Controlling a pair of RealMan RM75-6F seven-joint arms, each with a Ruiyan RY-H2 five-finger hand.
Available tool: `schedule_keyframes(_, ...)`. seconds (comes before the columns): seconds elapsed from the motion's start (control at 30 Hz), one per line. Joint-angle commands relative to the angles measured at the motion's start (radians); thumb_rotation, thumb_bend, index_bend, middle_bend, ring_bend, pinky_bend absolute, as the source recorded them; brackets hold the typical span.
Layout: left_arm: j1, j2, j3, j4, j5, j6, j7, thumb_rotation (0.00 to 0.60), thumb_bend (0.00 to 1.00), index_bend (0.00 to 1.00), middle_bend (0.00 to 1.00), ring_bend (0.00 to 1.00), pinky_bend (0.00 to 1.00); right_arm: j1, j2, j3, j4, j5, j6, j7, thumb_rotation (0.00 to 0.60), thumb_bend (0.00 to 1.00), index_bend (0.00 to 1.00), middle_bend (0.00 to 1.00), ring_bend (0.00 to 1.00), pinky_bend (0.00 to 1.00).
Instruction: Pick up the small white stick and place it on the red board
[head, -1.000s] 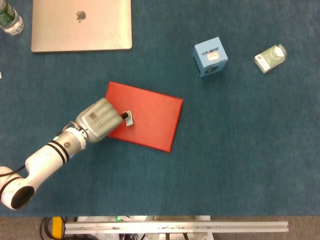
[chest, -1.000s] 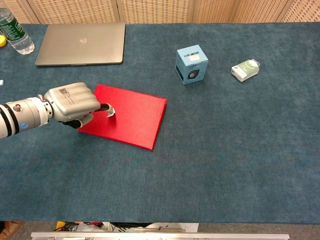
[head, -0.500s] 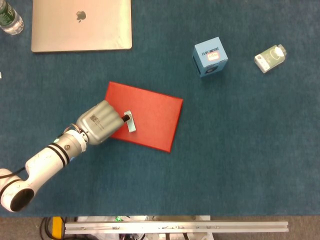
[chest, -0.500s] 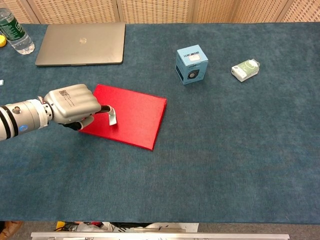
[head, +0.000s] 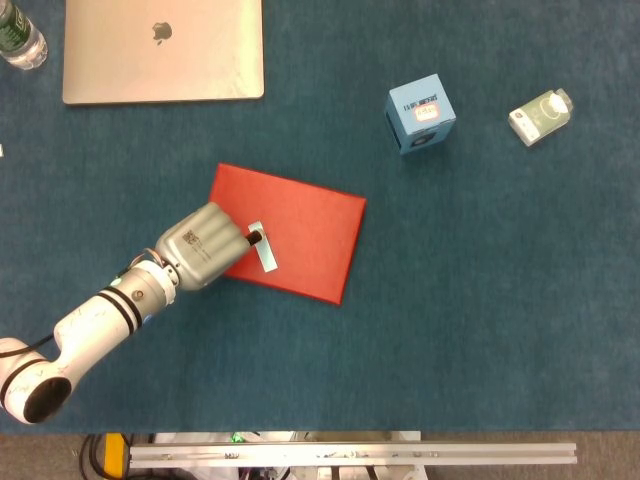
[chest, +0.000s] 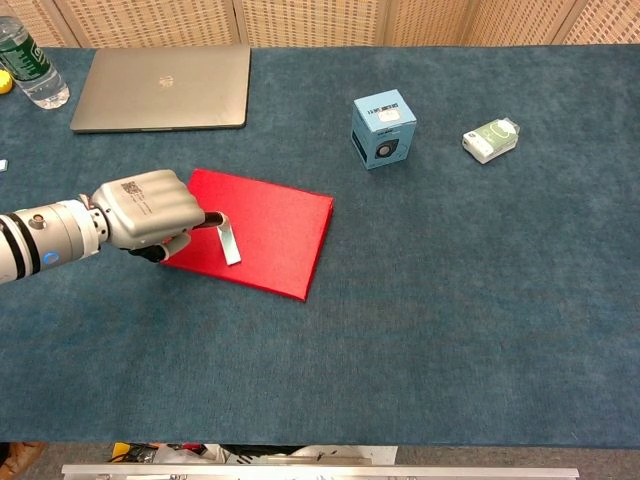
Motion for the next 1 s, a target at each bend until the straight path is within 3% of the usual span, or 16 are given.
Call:
schedule_keyframes(0.03,-0.001,0.003,-0.004,-0.003,0.001,0.003,-0.002,0.6,0.65,0.19,1.0,1.0,1.0,0.0,-0.001,0.0,0.0,0.001,-0.001,0.0,0.6,0.36,0.38,0.51,0.55,0.44)
schedule_keyframes(1.0,-0.006,-0.003,-0.009,0.026,-0.038,-0.008,-0.008,0.6,0.65,0.19,1.0,1.0,1.0,-0.001,-0.002,0.002,0.004,0.009,-0.005,0.0,0.6,0.36,0.38,0.51,0.55,0.44)
